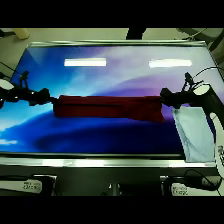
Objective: Fold the shirts.
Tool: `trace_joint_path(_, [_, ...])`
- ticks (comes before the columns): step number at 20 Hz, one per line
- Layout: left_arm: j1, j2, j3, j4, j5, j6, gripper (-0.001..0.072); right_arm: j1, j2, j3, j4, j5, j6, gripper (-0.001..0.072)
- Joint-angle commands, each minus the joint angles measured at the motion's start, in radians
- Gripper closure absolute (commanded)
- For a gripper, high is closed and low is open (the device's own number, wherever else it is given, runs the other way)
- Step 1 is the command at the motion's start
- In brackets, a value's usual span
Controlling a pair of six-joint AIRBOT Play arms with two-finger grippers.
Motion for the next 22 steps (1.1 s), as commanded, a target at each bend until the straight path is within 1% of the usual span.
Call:
trace_joint_path(1, [-0.013, -0.203, 0.16, -0.069, -0.012, -0.047, 0.0675, 0.0, -0.163, 0.062, 0.062, -0.032, 0.008, 0.0692])
trace_joint_path(2, [-0.02, -0.232, 0.169, -0.069, -0.009, -0.066, 0.0597, 0.0, -0.182, 0.062, 0.062, -0.027, 0.007, 0.062])
trace_joint_path(3, [-0.023, -0.251, 0.175, -0.082, -0.01, -0.07, 0.0294, -0.001, -0.188, 0.062, 0.061, -0.024, -0.009, 0.0387])
trace_joint_path(4, [-0.023, -0.257, 0.181, -0.09, -0.013, -0.064, -0.0013, -0.005, -0.182, 0.064, 0.061, -0.01, -0.048, 0.0085])
trace_joint_path(5, [-0.018, -0.25, 0.187, -0.09, -0.018, -0.029, -0.0013, -0.018, -0.166, 0.074, 0.051, 0.037, -0.109, 0.0001])
trace_joint_path(6, [-0.012, -0.241, 0.198, -0.09, -0.031, -0.012, -0.0013, -0.033, -0.15, 0.082, 0.014, 0.082, -0.141, -0.0003])
trace_joint_path(7, [-0.006, -0.228, 0.211, -0.09, -0.051, 0.002, -0.0013, -0.047, -0.14, 0.085, -0.052, 0.121, -0.129, -0.0006])
trace_joint_path(9, [-0.003, -0.194, 0.219, -0.09, -0.083, 0.028, -0.0013, -0.052, -0.152, 0.084, -0.117, 0.205, -0.109, -0.0007])
trace_joint_path(11, [-0.009, -0.154, 0.219, -0.09, -0.1, 0.029, -0.0013, -0.032, -0.184, 0.084, -0.113, 0.257, -0.108, -0.0007])
trace_joint_path(14, [-0.028, -0.091, 0.219, -0.09, -0.134, 0.03, -0.0013, 0.016, -0.246, 0.084, -0.065, 0.254, -0.108, -0.0007])
trace_joint_path(16, [-0.055, -0.05, 0.219, -0.09, -0.154, 0.029, -0.0013, 0.062, -0.284, 0.084, 0.004, 0.234, -0.108, -0.0006])
trace_joint_path(18, [-0.089, -0.023, 0.219, -0.09, -0.165, 0.03, -0.0012, 0.103, -0.301, 0.084, 0.082, 0.18, -0.108, 0.0012])
trace_joint_path(19, [-0.107, -0.016, 0.218, -0.09, -0.17, 0.03, -0.0008, 0.118, -0.298, 0.084, 0.119, 0.156, -0.108, 0.0129])
trace_joint_path(20, [-0.13, -0.014, 0.218, -0.09, -0.171, 0.029, -0.0006, 0.12, -0.293, 0.087, 0.164, 0.151, -0.108, 0.0424])
trace_joint_path(21, [-0.156, -0.017, 0.218, -0.09, -0.168, 0.029, 0.0005, 0.116, -0.282, 0.091, 0.205, 0.154, -0.108, 0.0683])
trace_joint_path(22, [-0.189, -0.025, 0.218, -0.09, -0.157, 0.029, 0.0123, 0.108, -0.262, 0.106, 0.238, 0.179, -0.113, 0.0693])
